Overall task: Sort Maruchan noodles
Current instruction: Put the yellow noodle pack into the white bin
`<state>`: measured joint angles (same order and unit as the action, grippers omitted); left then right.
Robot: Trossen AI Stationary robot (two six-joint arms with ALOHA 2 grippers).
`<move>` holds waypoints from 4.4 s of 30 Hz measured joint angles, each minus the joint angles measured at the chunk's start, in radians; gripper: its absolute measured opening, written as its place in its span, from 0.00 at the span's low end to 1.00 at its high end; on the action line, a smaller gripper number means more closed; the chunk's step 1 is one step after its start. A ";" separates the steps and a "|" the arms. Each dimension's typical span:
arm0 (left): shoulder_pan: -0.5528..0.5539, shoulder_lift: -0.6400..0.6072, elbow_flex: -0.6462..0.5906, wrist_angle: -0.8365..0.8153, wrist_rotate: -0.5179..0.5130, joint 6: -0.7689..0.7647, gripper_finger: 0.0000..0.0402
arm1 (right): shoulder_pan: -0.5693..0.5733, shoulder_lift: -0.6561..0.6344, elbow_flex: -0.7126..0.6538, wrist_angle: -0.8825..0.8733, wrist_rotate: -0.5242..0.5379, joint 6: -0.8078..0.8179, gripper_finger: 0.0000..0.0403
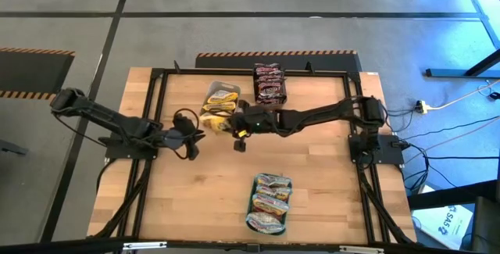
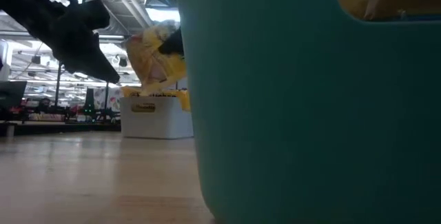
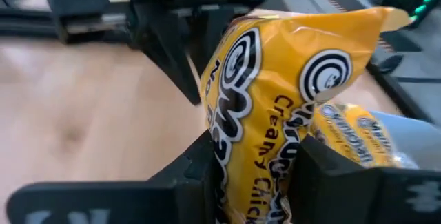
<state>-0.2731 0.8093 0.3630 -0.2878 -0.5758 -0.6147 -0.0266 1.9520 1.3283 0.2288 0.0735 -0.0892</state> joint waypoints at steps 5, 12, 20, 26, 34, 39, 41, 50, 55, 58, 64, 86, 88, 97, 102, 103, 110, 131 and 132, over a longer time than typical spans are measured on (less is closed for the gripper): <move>0.019 0.023 0.000 0.000 0.002 0.019 0.18 | -0.016 0.018 0.013 0.000 0.056 -0.082 0.27; 0.023 0.035 0.000 0.005 0.003 0.020 0.18 | -0.067 0.018 0.015 0.013 0.091 -0.130 0.26; 0.022 0.035 0.000 0.012 -0.002 0.020 0.18 | -0.114 0.018 0.015 0.017 0.151 -0.226 0.27; 0.025 0.035 0.000 0.029 -0.041 0.042 0.18 | -0.118 0.018 0.015 0.021 0.152 -0.234 0.27; 0.164 0.037 0.000 0.123 0.061 0.213 0.18 | -0.118 -0.059 0.015 -0.061 0.152 -0.199 0.27; 0.344 0.062 -0.001 0.251 0.228 0.374 0.18 | -0.138 -0.160 0.015 -0.178 0.144 -0.226 0.27; 0.423 0.089 -0.001 0.320 0.317 0.437 0.18 | -0.157 -0.189 0.015 -0.201 0.141 -0.247 0.27; 0.714 0.226 -0.001 0.419 0.574 0.551 0.18 | -0.252 -0.210 0.015 -0.224 0.013 -0.249 0.27; 0.794 0.276 -0.001 0.438 0.593 0.595 0.18 | -0.256 -0.205 0.015 -0.240 -0.035 -0.233 0.27; 0.831 0.298 -0.001 0.506 0.566 0.621 0.18 | -0.255 -0.205 0.015 -0.234 -0.104 -0.232 0.27; 0.894 0.353 -0.001 0.623 0.541 0.699 0.18 | -0.255 -0.148 0.016 -0.156 -0.163 -0.230 0.27; 0.942 0.417 0.000 0.740 0.544 0.699 0.18 | -0.301 0.036 0.024 -0.034 -0.199 -0.251 0.27; 0.942 0.404 0.000 0.745 0.552 0.688 0.18 | -0.301 0.056 0.041 -0.060 -0.199 -0.234 0.27; 0.942 0.205 0.000 0.660 0.568 0.643 0.18 | -0.301 0.168 0.304 -0.418 -0.205 -0.228 0.27; 0.942 0.057 0.000 0.588 0.568 0.619 0.18 | -0.301 0.235 0.496 -0.671 -0.206 -0.264 0.27; 0.942 0.035 0.000 0.564 0.569 0.618 0.18 | -0.301 0.250 0.531 -0.710 -0.208 -0.276 0.27; 0.942 -0.002 0.000 0.512 0.602 0.590 0.18 | -0.296 0.358 0.671 -0.816 -0.216 -0.289 0.27; 0.925 -0.002 0.000 0.498 0.623 0.591 0.18 | -0.254 0.388 0.684 -0.706 -0.135 -0.270 0.59; 0.925 -0.002 0.000 0.497 0.623 0.591 0.18 | -0.251 0.381 0.684 -0.721 -0.136 -0.270 0.59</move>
<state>0.6518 0.8074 0.3630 0.2094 0.0471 -0.0242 -0.2772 2.3330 2.0119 -0.4921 -0.0624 -0.3593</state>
